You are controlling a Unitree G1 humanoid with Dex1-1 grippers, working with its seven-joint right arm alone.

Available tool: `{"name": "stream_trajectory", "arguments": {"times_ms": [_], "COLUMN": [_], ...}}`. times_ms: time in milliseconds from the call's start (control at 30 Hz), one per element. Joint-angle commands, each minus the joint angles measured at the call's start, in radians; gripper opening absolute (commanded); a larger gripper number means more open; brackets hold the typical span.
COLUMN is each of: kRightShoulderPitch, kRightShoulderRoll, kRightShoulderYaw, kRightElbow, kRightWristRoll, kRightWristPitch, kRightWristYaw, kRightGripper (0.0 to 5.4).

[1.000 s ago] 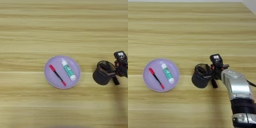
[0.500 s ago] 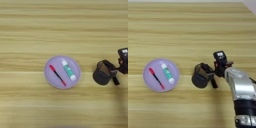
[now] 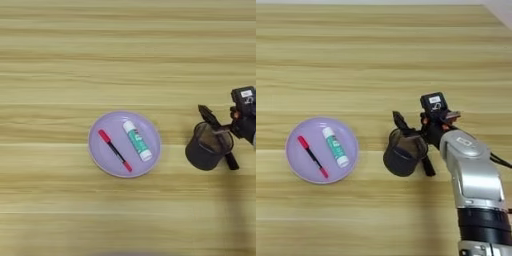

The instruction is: Move the objects on the table

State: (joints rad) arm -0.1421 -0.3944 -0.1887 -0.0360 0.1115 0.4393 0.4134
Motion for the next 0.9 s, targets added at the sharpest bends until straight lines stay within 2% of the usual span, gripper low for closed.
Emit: {"name": "stream_trajectory", "arguments": {"times_ms": [33, 200, 433, 900], "kRightShoulderPitch": [-0.037, -0.041, -0.027, 0.035], "kRightShoulderRoll": [0.021, 0.056, 0.117, 0.182], "kRightShoulderYaw": [0.03, 0.048, 0.101, 0.28], "kRightElbow": [-0.073, -0.075, -0.101, -0.1], "kRightWristRoll": [-0.011, -0.01, -0.006, -0.103], "kRightWristPitch": [-0.131, -0.204, -0.243, -0.304], "kRightWristYaw": [-0.026, -0.037, -0.044, -0.048], "kRightGripper": [5.36, 5.36, 5.36, 5.36]}}
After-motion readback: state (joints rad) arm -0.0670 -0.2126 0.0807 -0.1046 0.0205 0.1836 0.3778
